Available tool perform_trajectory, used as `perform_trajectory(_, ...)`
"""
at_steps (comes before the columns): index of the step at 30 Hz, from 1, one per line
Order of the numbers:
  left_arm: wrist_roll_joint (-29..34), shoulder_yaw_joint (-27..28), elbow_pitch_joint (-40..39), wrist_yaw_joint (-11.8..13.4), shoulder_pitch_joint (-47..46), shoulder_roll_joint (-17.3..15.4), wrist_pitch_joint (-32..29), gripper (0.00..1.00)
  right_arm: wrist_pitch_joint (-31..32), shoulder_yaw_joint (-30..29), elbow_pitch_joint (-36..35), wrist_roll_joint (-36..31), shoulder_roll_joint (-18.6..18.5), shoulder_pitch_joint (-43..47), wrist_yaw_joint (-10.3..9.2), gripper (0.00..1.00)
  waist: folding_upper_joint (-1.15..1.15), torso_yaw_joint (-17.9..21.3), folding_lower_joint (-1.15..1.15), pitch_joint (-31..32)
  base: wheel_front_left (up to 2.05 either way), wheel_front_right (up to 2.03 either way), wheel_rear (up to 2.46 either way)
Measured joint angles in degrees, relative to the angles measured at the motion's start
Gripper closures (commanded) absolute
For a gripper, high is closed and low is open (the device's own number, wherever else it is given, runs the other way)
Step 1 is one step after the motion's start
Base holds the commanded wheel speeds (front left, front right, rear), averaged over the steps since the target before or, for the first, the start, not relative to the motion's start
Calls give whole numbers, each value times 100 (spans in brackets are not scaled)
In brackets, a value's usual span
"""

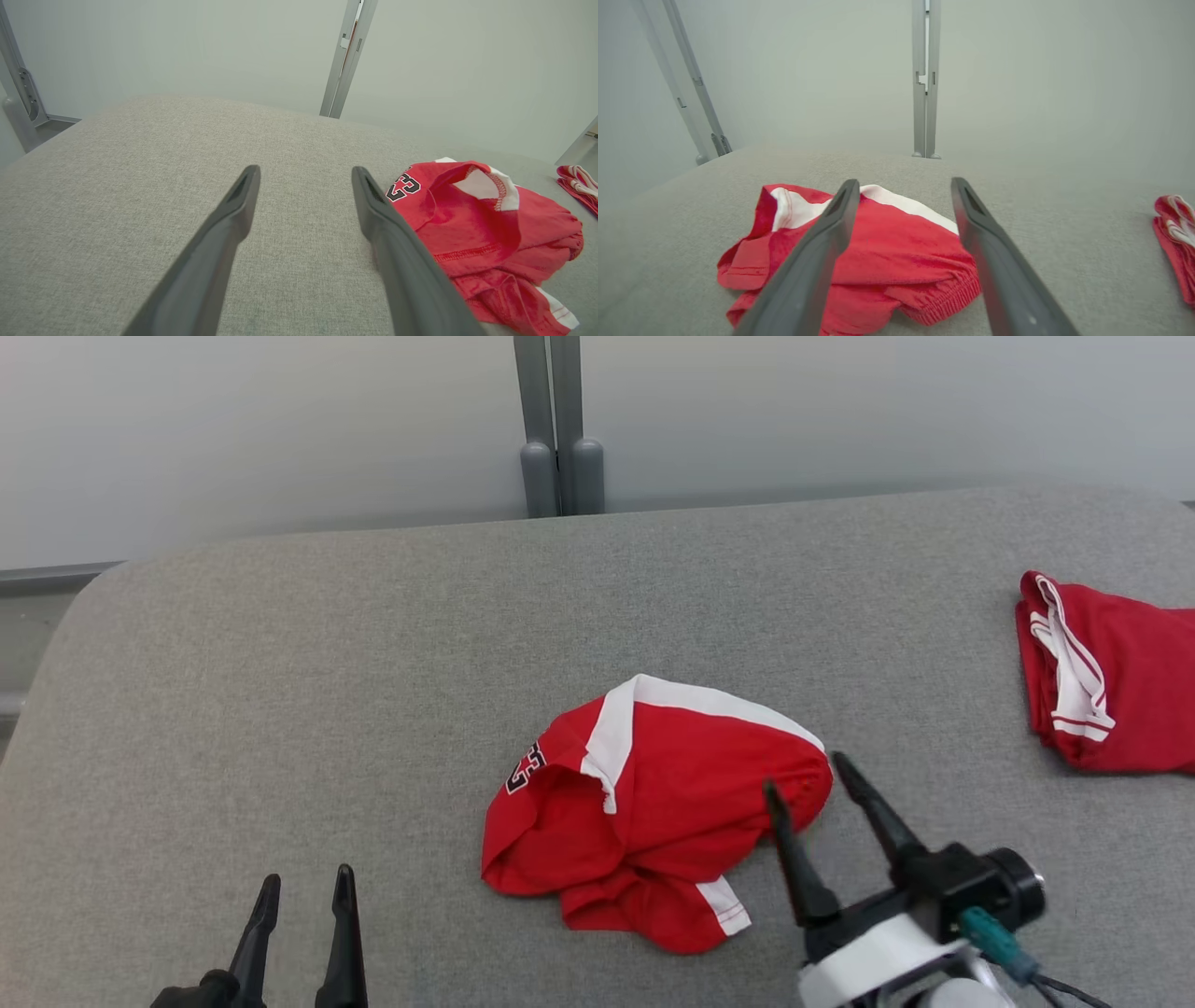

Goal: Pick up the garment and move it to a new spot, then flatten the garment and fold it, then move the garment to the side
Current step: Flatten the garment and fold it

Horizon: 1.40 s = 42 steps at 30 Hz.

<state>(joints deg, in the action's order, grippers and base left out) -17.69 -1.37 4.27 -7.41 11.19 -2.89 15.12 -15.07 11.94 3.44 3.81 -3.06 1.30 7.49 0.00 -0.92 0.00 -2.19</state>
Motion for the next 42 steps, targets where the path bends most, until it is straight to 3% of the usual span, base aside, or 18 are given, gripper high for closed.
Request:
perform_trajectory(6,-21,-103,35,0,-204,1,0,0,187,1350,1524,21,19,-1189,1,0,0,-59,0,-229,0,0,0)
perform_trajectory(11,-52,-280,112,0,-349,4,1,0,364,1808,2354,307,21,-1959,1,0,0,-250,0,-313,0,0,0)
perform_trajectory(22,-90,-254,144,-1,-365,3,0,0,399,2196,2682,877,24,-2293,1,0,0,-654,0,-388,0,0,0)
perform_trajectory(28,-93,-267,148,-1,-369,3,0,0,725,2204,2681,604,32,-2467,1,0,0,-653,0,-415,0,0,0)
perform_trajectory(29,-97,-268,148,-5,-381,3,0,0,816,2156,2684,506,27,-2492,1,62,0,-649,0,-423,0,0,0)
perform_trajectory(30,-107,-270,148,-7,-403,3,0,0,909,2084,2680,443,25,-2509,0,100,0,-644,0,-433,0,0,0)
perform_trajectory(37,-199,-296,163,-8,-490,3,0,0,1336,1902,2426,247,11,-2681,2,100,0,-635,0,-473,0,0,0)
perform_trajectory(42,-369,-294,188,35,-509,3,0,0,1610,1856,1755,366,18,-3513,2,100,0,-664,0,-390,0,0,0)
